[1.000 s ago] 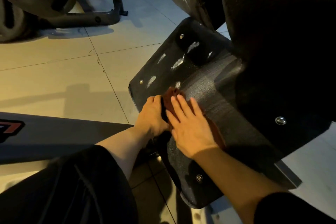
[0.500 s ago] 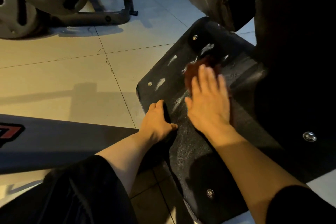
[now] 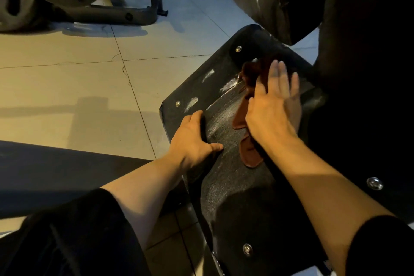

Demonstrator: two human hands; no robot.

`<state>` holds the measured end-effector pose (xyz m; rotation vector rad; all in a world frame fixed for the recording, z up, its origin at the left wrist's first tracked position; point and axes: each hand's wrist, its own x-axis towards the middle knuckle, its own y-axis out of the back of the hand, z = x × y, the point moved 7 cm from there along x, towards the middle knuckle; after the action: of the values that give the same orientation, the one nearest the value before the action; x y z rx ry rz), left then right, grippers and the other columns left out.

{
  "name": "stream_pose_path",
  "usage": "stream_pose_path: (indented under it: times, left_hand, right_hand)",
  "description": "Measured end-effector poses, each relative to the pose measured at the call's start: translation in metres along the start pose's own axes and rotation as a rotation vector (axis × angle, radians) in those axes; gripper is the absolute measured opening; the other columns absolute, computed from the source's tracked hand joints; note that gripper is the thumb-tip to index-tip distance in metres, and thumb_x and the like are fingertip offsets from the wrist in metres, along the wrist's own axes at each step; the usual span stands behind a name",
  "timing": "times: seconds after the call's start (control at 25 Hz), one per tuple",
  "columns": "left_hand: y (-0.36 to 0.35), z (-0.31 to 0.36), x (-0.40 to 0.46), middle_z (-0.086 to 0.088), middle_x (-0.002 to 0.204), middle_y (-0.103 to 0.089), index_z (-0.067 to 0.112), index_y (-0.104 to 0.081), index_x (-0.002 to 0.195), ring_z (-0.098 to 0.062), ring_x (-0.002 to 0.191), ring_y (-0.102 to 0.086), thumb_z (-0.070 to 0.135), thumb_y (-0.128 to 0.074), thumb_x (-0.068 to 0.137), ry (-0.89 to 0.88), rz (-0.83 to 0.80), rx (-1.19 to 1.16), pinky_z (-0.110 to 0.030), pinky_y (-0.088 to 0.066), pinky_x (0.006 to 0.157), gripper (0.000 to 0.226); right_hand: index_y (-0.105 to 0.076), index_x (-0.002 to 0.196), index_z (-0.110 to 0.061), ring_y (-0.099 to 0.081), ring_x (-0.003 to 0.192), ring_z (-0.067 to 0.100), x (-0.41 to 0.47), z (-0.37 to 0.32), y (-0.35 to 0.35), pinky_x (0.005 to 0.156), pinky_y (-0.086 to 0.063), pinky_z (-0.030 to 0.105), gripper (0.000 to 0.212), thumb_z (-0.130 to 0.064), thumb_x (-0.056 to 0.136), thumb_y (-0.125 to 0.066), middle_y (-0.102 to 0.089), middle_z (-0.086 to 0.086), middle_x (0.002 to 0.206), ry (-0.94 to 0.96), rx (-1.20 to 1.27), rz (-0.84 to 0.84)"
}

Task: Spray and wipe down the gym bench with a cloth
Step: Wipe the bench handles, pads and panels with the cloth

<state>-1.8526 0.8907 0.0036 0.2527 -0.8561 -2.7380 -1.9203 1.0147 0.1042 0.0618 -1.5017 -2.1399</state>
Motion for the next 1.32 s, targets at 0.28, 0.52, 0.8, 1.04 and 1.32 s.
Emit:
stream_pose_path:
  times: [0.28, 0.52, 0.8, 1.04, 1.32]
  left_hand:
    - [0.01, 0.004, 0.012, -0.007, 0.148, -0.035, 0.017, -0.029, 0.147, -0.022, 0.134, -0.035, 0.03, -0.083, 0.071, -0.017, 0.095, 0.013, -0.027, -0.029, 0.106, 0.093]
    - [0.007, -0.007, 0.014, -0.007, 0.15, -0.031, 0.016, -0.028, 0.148, -0.024, 0.135, -0.034, 0.036, -0.078, 0.076, 0.032, 0.038, 0.011, -0.032, -0.028, 0.11, 0.09]
    - [0.011, -0.023, 0.016, -0.008, 0.152, -0.029, 0.013, -0.027, 0.148, -0.024, 0.137, -0.033, 0.035, -0.079, 0.076, 0.069, 0.088, 0.03, -0.03, -0.028, 0.109, 0.091]
    - [0.014, -0.038, 0.017, -0.008, 0.15, -0.032, 0.014, -0.027, 0.148, -0.024, 0.135, -0.035, 0.037, -0.08, 0.074, 0.108, 0.097, 0.029, -0.031, -0.029, 0.109, 0.094]
    - [0.018, -0.05, 0.022, -0.007, 0.149, -0.033, 0.014, -0.027, 0.148, -0.023, 0.135, -0.035, 0.035, -0.081, 0.073, 0.134, 0.105, 0.005, -0.03, -0.029, 0.109, 0.094]
  right_hand:
    - [-0.006, 0.152, -0.003, 0.009, 0.148, 0.033, -0.013, -0.068, -0.035, 0.121, -0.001, 0.044, 0.071, -0.042, 0.1, -0.034, 0.01, 0.021, 0.159, 0.385, -0.024, -0.031]
    - [-0.007, 0.154, -0.008, 0.013, 0.146, 0.038, 0.046, -0.011, -0.011, 0.119, 0.001, 0.047, 0.072, -0.043, 0.099, -0.037, 0.017, 0.025, 0.157, 0.027, -0.102, 0.018]
    - [-0.008, 0.153, -0.01, 0.007, 0.146, 0.04, 0.032, -0.09, -0.035, 0.12, -0.001, 0.048, 0.061, -0.044, 0.103, -0.02, 0.011, 0.026, 0.157, 0.423, -0.112, -0.04]
    - [-0.017, 0.151, -0.003, 0.001, 0.148, 0.033, 0.048, -0.066, -0.027, 0.119, -0.001, 0.045, 0.062, -0.039, 0.102, -0.029, 0.002, 0.021, 0.159, 0.353, -0.128, 0.07]
    - [-0.003, 0.154, -0.02, 0.009, 0.146, 0.039, 0.075, -0.09, -0.037, 0.12, 0.0, 0.049, 0.062, -0.051, 0.101, -0.014, 0.012, 0.025, 0.157, 0.335, -0.136, -0.016]
